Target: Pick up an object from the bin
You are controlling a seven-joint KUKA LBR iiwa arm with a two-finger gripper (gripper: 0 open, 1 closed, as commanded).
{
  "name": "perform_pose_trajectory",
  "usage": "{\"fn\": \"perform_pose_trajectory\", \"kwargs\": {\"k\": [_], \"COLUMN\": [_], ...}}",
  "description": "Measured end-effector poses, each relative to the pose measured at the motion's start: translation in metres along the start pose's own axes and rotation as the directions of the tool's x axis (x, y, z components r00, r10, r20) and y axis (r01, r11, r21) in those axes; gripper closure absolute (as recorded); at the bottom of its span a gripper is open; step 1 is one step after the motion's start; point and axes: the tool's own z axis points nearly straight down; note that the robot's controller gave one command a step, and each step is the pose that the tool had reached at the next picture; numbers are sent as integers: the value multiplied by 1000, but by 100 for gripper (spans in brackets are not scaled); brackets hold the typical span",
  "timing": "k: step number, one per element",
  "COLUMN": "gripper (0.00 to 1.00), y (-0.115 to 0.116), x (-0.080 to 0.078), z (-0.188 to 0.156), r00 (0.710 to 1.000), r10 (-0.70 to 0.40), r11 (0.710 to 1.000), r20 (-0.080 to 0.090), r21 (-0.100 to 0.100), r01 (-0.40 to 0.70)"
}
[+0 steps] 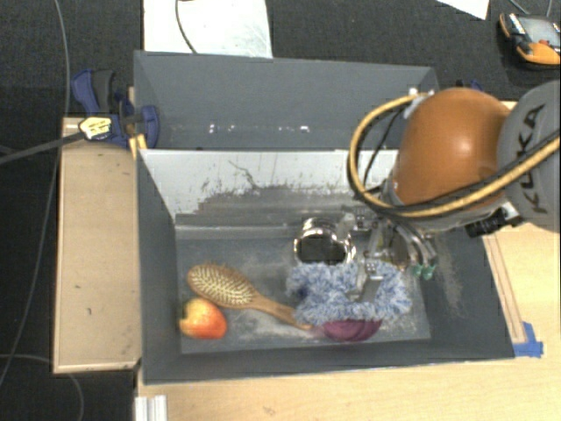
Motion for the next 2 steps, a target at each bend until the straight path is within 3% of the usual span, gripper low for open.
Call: {"fn": "perform_pose_trajectory", "kwargs": {"k": [2], "gripper": [0], "y": [-2], "x": [2], "z": [0], "r00": [1000], "r10": [-17], "r11": [1000], "r20": [-1], "r21": [0], "r01": [17]}}
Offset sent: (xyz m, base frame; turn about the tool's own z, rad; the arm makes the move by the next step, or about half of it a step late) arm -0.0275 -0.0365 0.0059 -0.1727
